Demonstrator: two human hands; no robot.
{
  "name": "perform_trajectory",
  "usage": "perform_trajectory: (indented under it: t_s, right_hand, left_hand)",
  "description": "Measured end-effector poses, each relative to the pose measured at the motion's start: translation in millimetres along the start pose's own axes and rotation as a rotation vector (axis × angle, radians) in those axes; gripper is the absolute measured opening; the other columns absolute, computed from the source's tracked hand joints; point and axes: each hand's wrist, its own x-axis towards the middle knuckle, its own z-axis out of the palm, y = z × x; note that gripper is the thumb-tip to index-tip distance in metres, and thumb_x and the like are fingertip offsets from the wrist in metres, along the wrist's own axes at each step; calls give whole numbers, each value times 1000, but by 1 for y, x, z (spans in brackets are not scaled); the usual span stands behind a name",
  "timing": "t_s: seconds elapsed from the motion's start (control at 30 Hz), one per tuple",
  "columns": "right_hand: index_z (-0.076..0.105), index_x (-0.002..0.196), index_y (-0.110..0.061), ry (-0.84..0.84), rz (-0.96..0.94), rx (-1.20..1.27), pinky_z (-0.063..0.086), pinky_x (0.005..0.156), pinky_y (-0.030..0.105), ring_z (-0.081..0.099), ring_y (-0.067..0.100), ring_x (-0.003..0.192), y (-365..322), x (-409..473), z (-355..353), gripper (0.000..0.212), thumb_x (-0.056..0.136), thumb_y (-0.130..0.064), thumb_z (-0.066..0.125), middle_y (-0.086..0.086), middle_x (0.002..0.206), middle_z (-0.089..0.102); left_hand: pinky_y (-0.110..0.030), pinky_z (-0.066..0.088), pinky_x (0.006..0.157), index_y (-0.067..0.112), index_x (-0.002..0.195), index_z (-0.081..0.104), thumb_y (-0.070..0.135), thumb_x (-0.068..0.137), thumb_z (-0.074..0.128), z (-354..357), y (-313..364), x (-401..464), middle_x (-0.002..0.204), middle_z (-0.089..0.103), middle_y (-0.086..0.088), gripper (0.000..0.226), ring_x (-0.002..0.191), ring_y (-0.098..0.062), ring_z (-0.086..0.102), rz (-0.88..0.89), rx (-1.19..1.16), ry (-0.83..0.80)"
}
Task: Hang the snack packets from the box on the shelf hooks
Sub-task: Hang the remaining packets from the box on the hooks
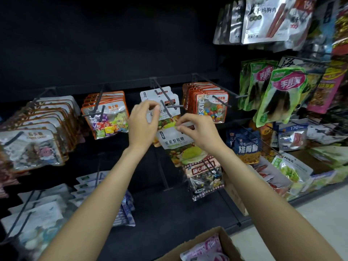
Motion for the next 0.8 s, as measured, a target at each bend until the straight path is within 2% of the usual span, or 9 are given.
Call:
perform_trajectory:
  t_s: [0.1, 0.17, 0.27, 0.33, 0.43, 0.5, 0.63, 0.7, 0.8]
  right_hand:
    - [67, 86, -20, 5, 4, 171, 46, 81, 15, 60, -2, 87, -12, 6, -3, 4, 85, -16, 69, -15, 84, 66]
    - [66, 86, -20, 19, 69, 263, 45, 82, 15, 60, 1, 91, -16, 11, 0, 6, 85, -15, 69, -13, 87, 66]
    - [68, 89, -17, 47, 149, 350, 48, 87, 26, 61, 9, 96, -16, 19, 7, 5, 85, -15, 68, -12, 90, 67]
    - [69, 93, -10, 60, 188, 379, 48, 87, 28, 61, 11, 96, -15, 21, 8, 9, 86, -14, 67, -8, 92, 67]
    - [68, 95, -7, 41, 205, 421, 47, 82, 17, 60, 5, 93, -11, 21, 7, 10, 87, -12, 66, -11, 91, 65]
    - [67, 94, -12, -4, 170, 411, 45, 79, 9, 58, -1, 89, -7, 19, 5, 9, 87, -8, 65, -14, 91, 64]
    - [64, 92, -12, -25, 106, 359, 45, 76, 9, 57, -12, 80, -3, 18, 7, 16, 87, 3, 60, -13, 87, 62]
    - [64, 91, -12, 9, 97, 376, 45, 75, 8, 57, -12, 80, -3, 19, 8, 14, 87, 1, 61, -13, 87, 63]
    - [64, 90, -15, 18, 55, 354, 47, 79, 14, 60, -6, 84, -3, 19, 8, 15, 85, -1, 65, -15, 88, 64]
  left_hand:
    - [-18, 45, 76, 25, 99, 59, 31, 92, 59, -18, 13, -17, 93, 61, 20, 9, 90, -1, 58, -52, -82, -231]
    - [-18, 46, 73, 27, 97, 60, 27, 90, 62, -26, 15, -16, 93, 61, 20, 8, 89, 2, 59, -132, -140, -320]
    - [-28, 53, 73, 25, 95, 63, 25, 92, 60, -29, 15, -5, 93, 66, 12, 4, 90, -8, 63, -257, -237, -320]
    - [-35, 53, 77, 25, 93, 64, 27, 92, 60, -26, 15, 1, 91, 66, 10, 5, 90, -11, 63, -280, -212, -322]
    - [-40, 53, 80, 25, 91, 66, 29, 90, 61, -21, 14, 5, 90, 66, 11, 7, 90, -13, 63, -282, -155, -327]
    - [-33, 50, 78, 26, 87, 65, 27, 89, 61, -19, 12, 4, 87, 64, 15, 4, 90, -12, 61, -258, -97, -357]
    - [-28, 46, 76, 27, 84, 63, 26, 90, 61, -21, 3, 1, 87, 65, 12, 6, 93, -10, 61, -136, 42, -418]
    - [-27, 47, 73, 21, 90, 66, 27, 91, 61, -24, -1, 3, 87, 65, 12, 8, 88, -9, 62, -65, 28, -398]
    - [-33, 49, 64, 21, 89, 68, 32, 89, 60, -30, -3, 3, 80, 65, 13, 14, 74, -9, 62, 88, 52, -362]
